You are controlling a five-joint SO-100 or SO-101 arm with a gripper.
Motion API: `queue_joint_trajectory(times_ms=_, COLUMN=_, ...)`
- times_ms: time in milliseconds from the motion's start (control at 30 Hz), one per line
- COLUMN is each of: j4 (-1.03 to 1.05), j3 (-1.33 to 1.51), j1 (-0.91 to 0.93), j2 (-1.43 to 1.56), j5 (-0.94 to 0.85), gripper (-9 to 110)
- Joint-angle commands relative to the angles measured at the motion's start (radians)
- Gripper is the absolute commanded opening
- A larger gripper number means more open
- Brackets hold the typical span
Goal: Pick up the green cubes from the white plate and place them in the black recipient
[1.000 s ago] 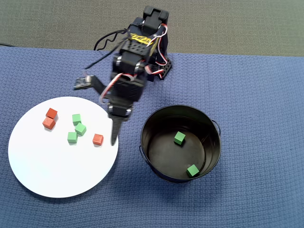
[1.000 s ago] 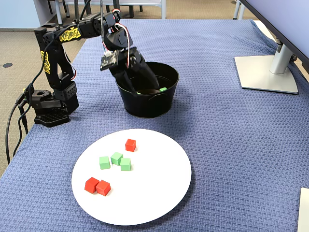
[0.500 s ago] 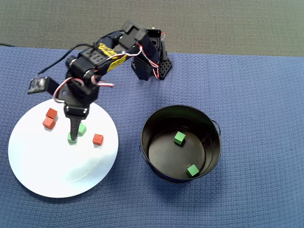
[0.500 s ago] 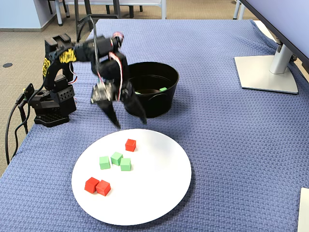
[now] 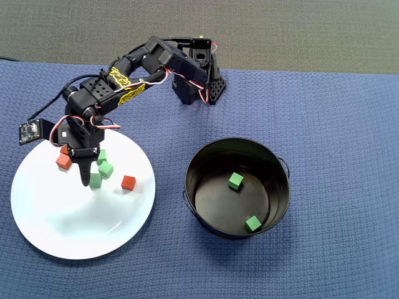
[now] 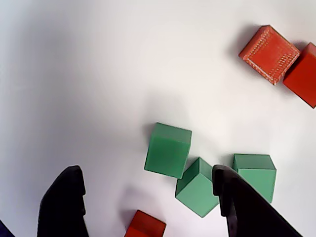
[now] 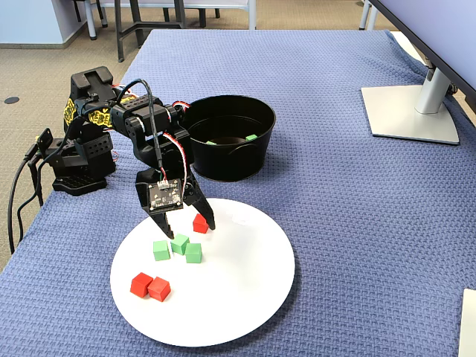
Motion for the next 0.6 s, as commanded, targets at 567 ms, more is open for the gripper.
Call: queue_joint_trajectory(times_ms=567, j4=-0.135, j3=-0.044, j1=-0.018, j2=-0.117, j5=0.158, gripper=29)
